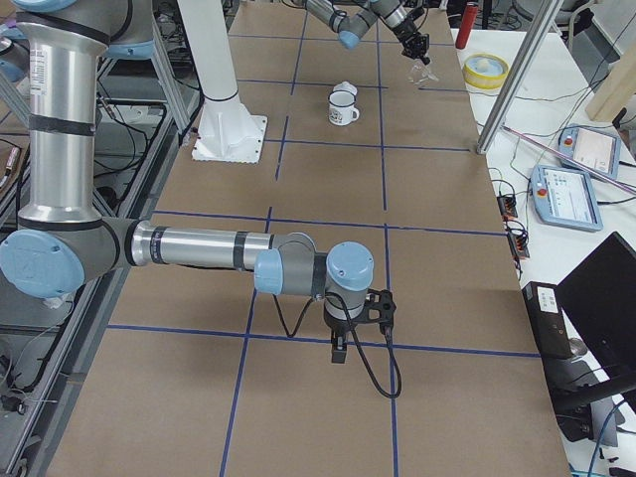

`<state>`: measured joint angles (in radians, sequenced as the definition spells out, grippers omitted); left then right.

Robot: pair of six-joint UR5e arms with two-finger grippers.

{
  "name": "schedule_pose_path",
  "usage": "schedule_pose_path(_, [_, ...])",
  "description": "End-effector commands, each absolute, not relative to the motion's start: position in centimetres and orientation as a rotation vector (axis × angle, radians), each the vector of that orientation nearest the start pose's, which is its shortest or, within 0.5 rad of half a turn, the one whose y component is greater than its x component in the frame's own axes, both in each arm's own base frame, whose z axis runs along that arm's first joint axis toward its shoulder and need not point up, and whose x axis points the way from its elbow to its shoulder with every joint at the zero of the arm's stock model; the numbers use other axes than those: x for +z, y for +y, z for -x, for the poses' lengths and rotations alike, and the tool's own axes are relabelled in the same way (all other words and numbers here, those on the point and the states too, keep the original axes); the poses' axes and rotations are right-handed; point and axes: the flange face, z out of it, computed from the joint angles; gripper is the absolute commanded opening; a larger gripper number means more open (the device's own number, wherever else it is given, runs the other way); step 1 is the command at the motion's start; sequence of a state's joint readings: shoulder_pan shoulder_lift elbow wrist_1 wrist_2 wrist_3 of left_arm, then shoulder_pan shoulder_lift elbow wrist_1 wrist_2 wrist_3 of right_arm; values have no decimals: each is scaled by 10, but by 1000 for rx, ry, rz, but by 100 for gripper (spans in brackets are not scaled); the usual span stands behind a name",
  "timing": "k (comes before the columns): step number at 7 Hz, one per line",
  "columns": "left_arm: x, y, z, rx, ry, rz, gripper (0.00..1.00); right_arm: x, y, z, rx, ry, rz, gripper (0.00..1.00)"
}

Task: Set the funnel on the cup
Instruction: 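Lift the glass bowl and carry it over the mug with the left gripper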

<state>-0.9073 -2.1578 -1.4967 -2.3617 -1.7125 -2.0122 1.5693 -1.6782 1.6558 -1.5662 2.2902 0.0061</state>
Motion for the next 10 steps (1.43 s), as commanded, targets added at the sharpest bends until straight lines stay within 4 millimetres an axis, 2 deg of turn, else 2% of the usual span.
schedule_pose_path(1, [211, -582, -314, -839, 1211, -181, 0, 670, -445, -67, 10, -719, 19, 100])
schedule_pose_path(3, [183, -547, -297, -709, 1101, -137, 0, 671, -445, -67, 11, -719, 20, 100])
schedule_pose_path(4, [177, -534, -298, -654, 1056, -96, 0, 670, -445, -67, 10, -719, 19, 100])
schedule_pose_path(5, [175, -515, -314, -589, 1013, -30, 0, 670, -445, -67, 10, -719, 19, 100])
schedule_pose_path(7, [146, -490, -329, -462, 936, 56, 0, 671, -445, -67, 11, -719, 20, 100])
schedule_pose_path(10, [142, -441, -394, -316, 908, 128, 0, 670, -445, -67, 10, -719, 19, 100])
